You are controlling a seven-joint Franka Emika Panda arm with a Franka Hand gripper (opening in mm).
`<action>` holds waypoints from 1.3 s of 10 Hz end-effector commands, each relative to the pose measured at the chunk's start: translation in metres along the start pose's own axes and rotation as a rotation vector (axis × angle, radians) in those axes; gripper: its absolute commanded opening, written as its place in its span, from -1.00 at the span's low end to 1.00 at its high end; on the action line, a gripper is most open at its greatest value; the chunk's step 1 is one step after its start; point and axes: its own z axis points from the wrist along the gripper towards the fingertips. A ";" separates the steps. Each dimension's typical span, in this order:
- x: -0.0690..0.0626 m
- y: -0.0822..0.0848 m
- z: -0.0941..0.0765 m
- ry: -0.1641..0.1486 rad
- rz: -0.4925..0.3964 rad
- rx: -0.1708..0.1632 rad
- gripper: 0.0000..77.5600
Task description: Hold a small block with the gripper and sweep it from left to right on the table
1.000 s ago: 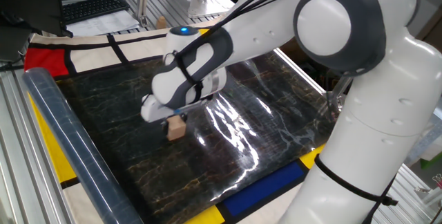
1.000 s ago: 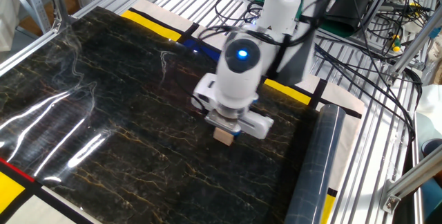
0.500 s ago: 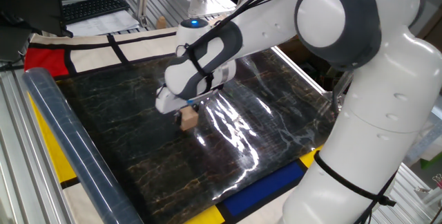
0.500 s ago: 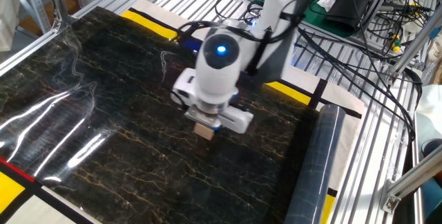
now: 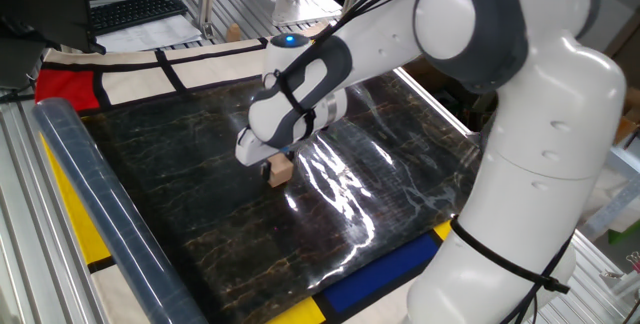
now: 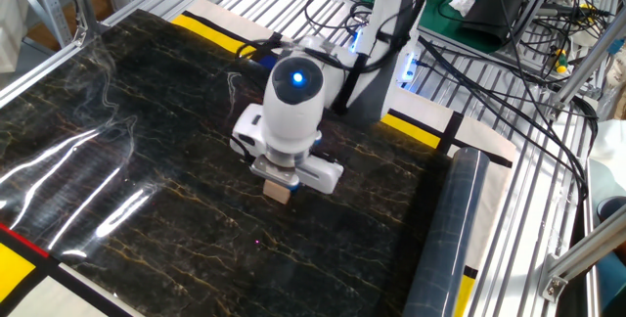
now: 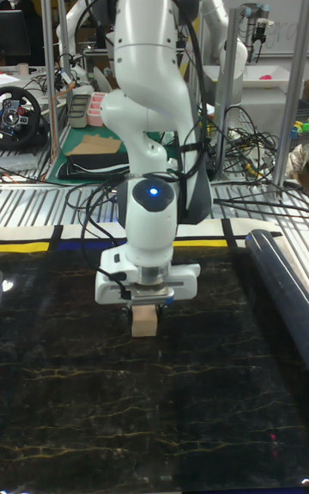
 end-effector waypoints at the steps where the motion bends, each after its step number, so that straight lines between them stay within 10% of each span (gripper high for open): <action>1: -0.008 0.015 0.013 -0.024 -0.015 -0.036 -0.97; 13: 0.012 0.067 0.028 -0.014 0.062 -0.077 -0.97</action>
